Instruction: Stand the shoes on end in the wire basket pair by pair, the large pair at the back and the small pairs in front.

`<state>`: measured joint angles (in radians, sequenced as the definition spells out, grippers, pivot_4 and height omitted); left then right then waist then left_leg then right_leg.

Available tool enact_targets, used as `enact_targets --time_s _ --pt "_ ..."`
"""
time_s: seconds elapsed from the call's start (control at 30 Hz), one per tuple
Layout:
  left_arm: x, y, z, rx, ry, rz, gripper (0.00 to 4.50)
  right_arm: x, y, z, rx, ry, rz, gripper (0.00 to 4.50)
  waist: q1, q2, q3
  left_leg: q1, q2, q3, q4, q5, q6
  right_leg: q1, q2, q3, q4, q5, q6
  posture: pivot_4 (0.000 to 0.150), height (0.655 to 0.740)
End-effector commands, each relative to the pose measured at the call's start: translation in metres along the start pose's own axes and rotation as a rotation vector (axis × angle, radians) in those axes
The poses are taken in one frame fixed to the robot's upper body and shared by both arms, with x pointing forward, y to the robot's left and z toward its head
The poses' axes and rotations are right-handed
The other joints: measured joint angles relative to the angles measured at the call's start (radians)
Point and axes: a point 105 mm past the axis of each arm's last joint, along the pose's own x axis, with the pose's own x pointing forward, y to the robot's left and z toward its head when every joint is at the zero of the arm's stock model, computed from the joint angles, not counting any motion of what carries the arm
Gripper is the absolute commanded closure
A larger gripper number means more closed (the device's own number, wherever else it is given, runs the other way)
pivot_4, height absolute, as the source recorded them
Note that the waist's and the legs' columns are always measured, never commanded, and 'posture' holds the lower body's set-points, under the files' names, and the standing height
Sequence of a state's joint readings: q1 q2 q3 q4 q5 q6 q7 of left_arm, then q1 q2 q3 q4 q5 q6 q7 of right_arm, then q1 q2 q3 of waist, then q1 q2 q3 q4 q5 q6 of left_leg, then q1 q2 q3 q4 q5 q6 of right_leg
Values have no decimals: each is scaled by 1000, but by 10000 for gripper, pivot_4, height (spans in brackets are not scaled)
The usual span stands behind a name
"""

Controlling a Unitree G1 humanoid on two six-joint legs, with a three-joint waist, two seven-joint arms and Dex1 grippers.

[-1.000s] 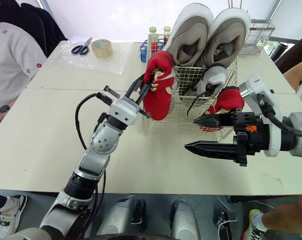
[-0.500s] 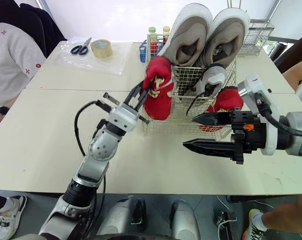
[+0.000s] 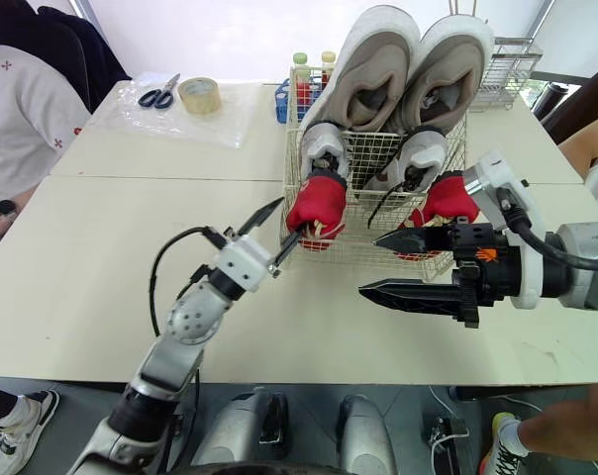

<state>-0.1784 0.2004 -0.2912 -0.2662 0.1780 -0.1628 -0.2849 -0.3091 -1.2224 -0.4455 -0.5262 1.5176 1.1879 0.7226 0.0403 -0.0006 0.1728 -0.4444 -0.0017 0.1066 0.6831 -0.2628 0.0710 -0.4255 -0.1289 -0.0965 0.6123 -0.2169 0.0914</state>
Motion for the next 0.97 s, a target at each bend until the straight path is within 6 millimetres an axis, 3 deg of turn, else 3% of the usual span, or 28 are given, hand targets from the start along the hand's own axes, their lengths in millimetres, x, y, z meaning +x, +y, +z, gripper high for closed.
enact_targets --time_s 0.03,0.17,0.33,0.4,0.57,0.63,0.7,0.83,0.9,0.97 --pt "-13 -7 30 -100 -40 -124 3973 1 3 -1 -15 2 20 0 -2 0 0 0 0 0 0 0 -1 0 0 0 0 0 0 1500 7371" --pt "-34 -1 46 -239 25 -154 3973 5 2 -9 15 9 51 0 -5 1 1 -1 0 0 0 -2 -2 0 0 0 -2 0 0 1500 7371" --pt "-50 42 44 -351 157 40 3973 6 -2 -29 72 37 66 0 -1 1 1 0 0 -1 0 -2 -2 1 1 0 -2 -2 2 1500 7371" --pt "-62 64 36 -353 232 142 3973 3 -6 -41 107 57 51 0 -1 1 1 0 0 -1 0 -2 -1 2 1 0 -1 -2 3 1500 7371" --pt "-110 128 -5 -379 449 517 3973 2 -14 -66 147 92 37 0 -1 1 1 0 -1 -1 0 0 0 2 3 -2 0 -3 5 1500 7371" --pt "-131 138 -21 -404 515 582 3973 6 -17 -71 152 87 44 0 -2 0 1 1 0 -1 0 1 -1 3 5 -2 0 -3 5 1500 7371" --pt "-140 120 -26 -428 557 470 3973 9 -19 -78 154 90 45 0 -4 0 1 1 0 -1 0 0 -1 3 5 -2 0 -3 5 1500 7371" --pt "-150 54 -17 -583 593 161 3973 10 -20 -84 151 98 49 0 0 0 1 1 0 -1 0 -2 -5 -2 1 -1 -2 -3 4 1500 7371" --pt "-149 36 -8 -648 574 88 3973 12 -19 -86 154 94 51 0 3 0 2 0 -1 -1 0 -3 -4 -2 0 -1 -4 -3 4 1500 7371" --pt "-145 30 -3 -688 542 69 3973 14 -19 -87 157 89 55 0 3 0 2 0 0 -2 0 -3 -4 -1 0 0 -5 -3 4 1500 7371"
